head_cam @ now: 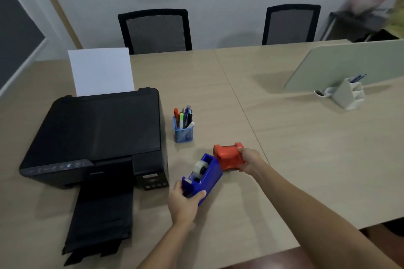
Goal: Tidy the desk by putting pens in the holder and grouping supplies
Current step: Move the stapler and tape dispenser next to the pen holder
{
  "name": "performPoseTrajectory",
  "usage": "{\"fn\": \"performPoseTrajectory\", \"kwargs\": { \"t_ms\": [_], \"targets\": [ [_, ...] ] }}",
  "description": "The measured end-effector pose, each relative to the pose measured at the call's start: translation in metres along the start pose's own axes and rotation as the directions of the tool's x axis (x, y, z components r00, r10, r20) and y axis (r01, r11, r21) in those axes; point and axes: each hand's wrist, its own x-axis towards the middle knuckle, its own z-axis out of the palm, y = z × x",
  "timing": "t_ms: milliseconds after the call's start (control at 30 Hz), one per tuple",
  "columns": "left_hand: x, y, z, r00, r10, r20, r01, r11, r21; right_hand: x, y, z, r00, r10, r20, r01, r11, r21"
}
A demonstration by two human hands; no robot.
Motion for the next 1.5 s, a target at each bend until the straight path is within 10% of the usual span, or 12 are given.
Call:
{"fn": "performPoseTrajectory", "kwargs": {
  "t_ms": [700,1500],
  "targets": [
    [0.076,0.021,0.074,0.779,-0.438,-0.448,0.456,0.887,-0.074,0.071,0.038,0.05,0.999,0.007,0.036,-0.003,0.993,-0.117],
    [0.105,0.007,0.066,0.884,-0.363,-0.294,0.394,0.918,0.052,0.078,0.017,0.077,0.999,0.02,0.043,-0.017,0.996,-0.083]
  ]
}}
